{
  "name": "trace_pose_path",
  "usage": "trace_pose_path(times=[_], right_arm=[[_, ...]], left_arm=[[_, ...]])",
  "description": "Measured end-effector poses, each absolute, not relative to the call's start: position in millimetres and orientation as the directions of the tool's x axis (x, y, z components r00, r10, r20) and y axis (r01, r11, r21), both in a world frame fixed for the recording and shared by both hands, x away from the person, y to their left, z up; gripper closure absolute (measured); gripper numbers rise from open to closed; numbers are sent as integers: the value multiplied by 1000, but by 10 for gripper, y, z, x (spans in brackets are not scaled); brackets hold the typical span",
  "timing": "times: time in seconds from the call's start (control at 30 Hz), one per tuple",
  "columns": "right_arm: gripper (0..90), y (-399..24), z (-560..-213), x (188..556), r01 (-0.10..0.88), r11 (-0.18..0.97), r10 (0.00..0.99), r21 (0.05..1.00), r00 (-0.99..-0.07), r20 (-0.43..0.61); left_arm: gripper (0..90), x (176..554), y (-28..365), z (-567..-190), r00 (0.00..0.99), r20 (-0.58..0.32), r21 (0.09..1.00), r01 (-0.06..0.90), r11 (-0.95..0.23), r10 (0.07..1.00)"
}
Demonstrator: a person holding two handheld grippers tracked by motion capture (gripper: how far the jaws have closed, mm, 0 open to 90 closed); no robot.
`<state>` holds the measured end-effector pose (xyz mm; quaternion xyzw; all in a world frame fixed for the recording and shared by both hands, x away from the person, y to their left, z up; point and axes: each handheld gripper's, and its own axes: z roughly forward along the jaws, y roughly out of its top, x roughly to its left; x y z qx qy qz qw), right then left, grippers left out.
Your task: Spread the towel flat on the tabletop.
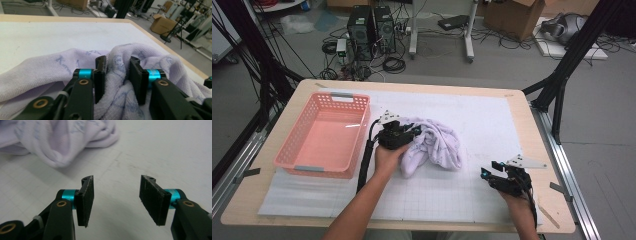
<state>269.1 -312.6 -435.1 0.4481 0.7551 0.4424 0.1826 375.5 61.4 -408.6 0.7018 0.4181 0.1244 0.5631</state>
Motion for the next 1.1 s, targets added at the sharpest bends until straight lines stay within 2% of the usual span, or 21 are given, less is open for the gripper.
trace_pose_path(times=[0.07,0.1,0.13,0.17,0.2,0.23,0.5,0.63,0.7,0.73,0.77,0.93,1.0,1.1], right_arm=[[417,-3032,-4347,2728,502,233,814,833,-569,115],[413,-2980,-4342,2750,497,244,806,833,-582,111],[411,-2934,-4338,2777,494,254,798,832,-593,108],[413,-2893,-4331,2811,488,264,791,832,-604,103],[417,-2858,-4321,2847,483,274,786,832,-611,96],[419,-2825,-4305,2887,481,277,785,832,-613,93],[451,-2523,-4204,3459,493,291,772,820,-628,103],[449,-2283,-4273,3803,544,331,735,771,-661,152],[620,-2200,-4321,3906,568,359,705,740,-685,184],[781,-2171,-4314,3956,572,381,687,726,-701,191],[803,-2169,-4258,3995,561,403,679,723,-713,175],[812,-2317,-3834,4291,527,302,756,795,-640,137],[810,-2342,-3693,4428,504,293,804,813,-590,76],[810,-2362,-3571,4625,489,235,872,840,-487,39]], left_arm=[[545,3742,612,-4092,635,-273,886,459,-68,723],[543,3735,612,-4099,648,-256,883,459,-99,718],[571,3727,617,-4105,665,-247,882,456,-122,705],[659,3719,627,-4108,678,-234,879,453,-145,697],[708,3714,638,-4106,679,-227,876,455,-158,698],[734,3709,654,-4103,683,-232,873,460,-162,693],[757,3632,739,-4096,695,-202,869,452,-201,690],[760,3612,798,-4119,682,-218,866,465,-184,699],[761,3599,832,-4133,676,-222,866,468,-176,703],[761,3594,849,-4136,676,-229,864,472,-174,700],[761,3591,864,-4136,678,-225,865,469,-177,700],[762,3594,904,-4125,671,-227,871,465,-161,706],[762,3601,890,-4134,671,-226,870,465,-163,706],[762,3627,869,-4160,655,-220,875,460,-150,723]])
